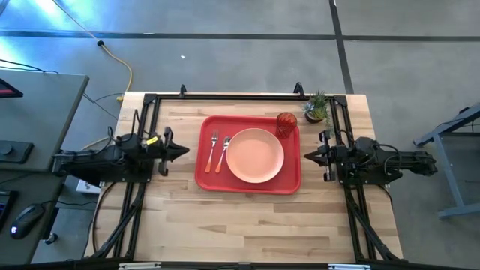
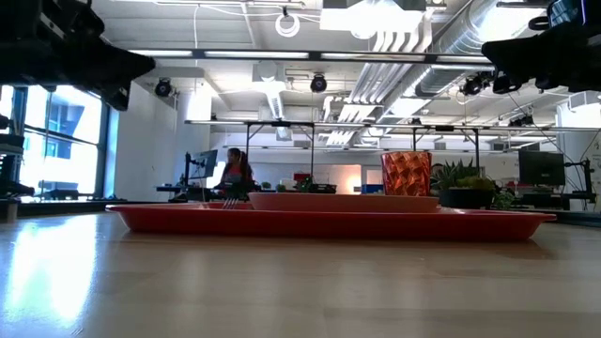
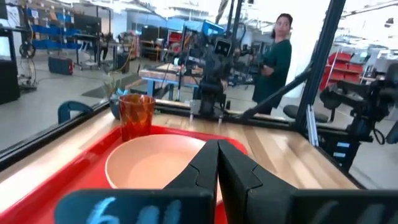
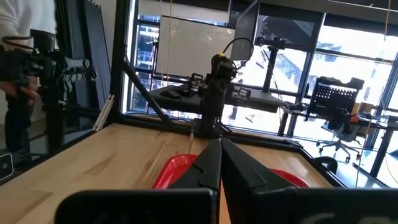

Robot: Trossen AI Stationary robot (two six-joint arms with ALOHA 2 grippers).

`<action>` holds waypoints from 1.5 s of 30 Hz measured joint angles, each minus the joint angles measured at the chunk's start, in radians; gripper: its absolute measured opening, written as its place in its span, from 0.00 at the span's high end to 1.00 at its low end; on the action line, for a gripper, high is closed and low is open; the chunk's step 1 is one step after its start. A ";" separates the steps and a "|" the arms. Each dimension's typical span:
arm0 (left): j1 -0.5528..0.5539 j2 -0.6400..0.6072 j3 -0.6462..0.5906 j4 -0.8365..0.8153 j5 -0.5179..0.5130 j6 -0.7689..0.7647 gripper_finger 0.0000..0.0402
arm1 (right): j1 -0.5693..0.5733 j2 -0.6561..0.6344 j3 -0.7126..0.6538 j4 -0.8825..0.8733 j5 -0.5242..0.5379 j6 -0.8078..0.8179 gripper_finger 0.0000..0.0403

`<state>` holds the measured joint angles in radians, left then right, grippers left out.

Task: Pick and place plate/cup/fork/spoon on tray
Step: Return to Home Position

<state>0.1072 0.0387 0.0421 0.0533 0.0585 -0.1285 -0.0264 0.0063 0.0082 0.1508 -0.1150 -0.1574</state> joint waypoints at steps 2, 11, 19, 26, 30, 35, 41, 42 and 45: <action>0.000 0.000 -0.028 0.033 0.000 -0.001 1.00 | 0.000 0.000 0.000 -0.001 0.000 0.000 1.00; 0.000 0.000 -0.030 -0.028 0.000 0.102 1.00 | 0.000 0.000 0.000 -0.001 0.000 0.000 1.00; 0.000 0.000 -0.030 -0.042 -0.084 0.088 1.00 | 0.000 0.000 0.000 -0.005 0.000 0.000 1.00; -0.005 0.000 -0.030 -0.043 -0.074 0.131 1.00 | 0.000 0.000 0.000 -0.005 0.000 0.000 1.00; -0.003 0.000 -0.030 -0.042 -0.079 0.132 1.00 | 0.000 0.000 0.000 -0.005 0.000 0.000 1.00; -0.004 0.000 -0.030 -0.042 -0.074 0.132 1.00 | 0.000 0.000 0.000 -0.005 0.000 0.000 1.00; -0.003 0.001 -0.030 -0.043 -0.076 0.121 1.00 | 0.000 0.000 0.000 -0.005 0.000 0.000 1.00; -0.003 0.001 -0.030 -0.043 -0.078 0.122 1.00 | 0.000 0.000 0.000 -0.005 0.000 0.000 1.00; -0.003 0.002 -0.030 -0.043 -0.079 0.123 1.00 | 0.000 0.000 0.000 -0.005 0.000 0.000 1.00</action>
<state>0.1040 0.0402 0.0120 0.0105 -0.0200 -0.0059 -0.0261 0.0063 0.0082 0.1458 -0.1150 -0.1574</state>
